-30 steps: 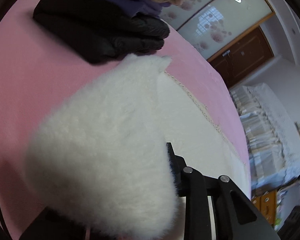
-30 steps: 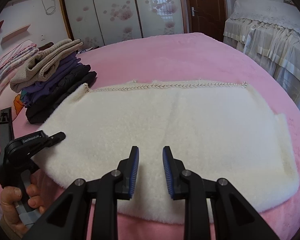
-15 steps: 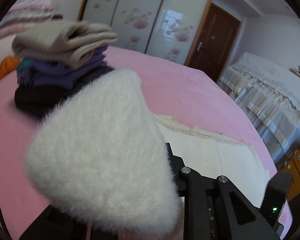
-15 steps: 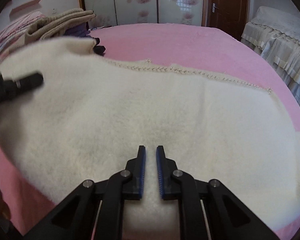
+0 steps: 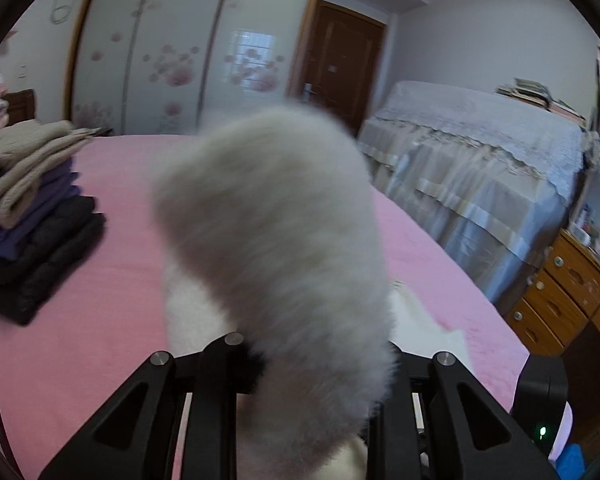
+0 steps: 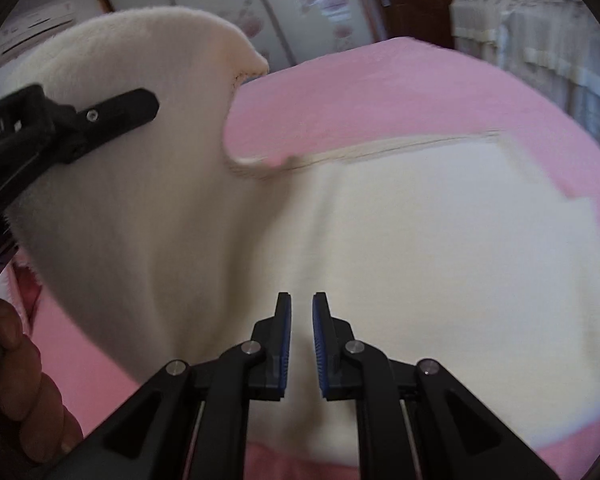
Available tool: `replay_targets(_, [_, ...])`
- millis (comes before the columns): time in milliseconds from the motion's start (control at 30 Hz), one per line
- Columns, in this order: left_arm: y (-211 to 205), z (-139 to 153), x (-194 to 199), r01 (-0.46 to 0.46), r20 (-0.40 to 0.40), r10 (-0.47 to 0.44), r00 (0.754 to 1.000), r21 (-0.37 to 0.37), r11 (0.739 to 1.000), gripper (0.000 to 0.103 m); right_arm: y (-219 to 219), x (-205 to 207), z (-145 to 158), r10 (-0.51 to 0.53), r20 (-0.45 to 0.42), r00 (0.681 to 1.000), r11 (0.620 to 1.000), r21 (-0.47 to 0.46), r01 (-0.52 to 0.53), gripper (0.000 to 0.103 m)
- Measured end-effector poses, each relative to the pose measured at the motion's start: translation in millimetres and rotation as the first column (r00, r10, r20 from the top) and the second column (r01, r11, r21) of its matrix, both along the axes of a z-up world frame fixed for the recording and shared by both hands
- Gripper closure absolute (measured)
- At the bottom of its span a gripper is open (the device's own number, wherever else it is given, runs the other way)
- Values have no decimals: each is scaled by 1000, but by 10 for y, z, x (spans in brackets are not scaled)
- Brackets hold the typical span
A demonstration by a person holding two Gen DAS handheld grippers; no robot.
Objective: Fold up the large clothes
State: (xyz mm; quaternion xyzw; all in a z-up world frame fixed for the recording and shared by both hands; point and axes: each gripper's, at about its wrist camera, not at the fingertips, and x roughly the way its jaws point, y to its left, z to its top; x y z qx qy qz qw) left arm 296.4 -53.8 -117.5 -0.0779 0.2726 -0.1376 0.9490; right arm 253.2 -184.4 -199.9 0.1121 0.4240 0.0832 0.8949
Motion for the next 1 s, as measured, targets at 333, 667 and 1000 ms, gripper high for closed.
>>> replay_targets(333, [-1022,-828,-185,174,-115,-148,982,267,948,80,-1007,-476,-127,-227,-83,970,971,-101,219,92])
replay_targets(667, [-939,-592,-218,131,-99,-115,988,175,976,81,-1166,-522,-65,-233,-42,972,972,-2,233,92])
replay_targets(1000, [-1380,-603,-361,192,-81,-182,980,137,972,81,-1549,-703,56,-303,2,953,953,-9,303,92])
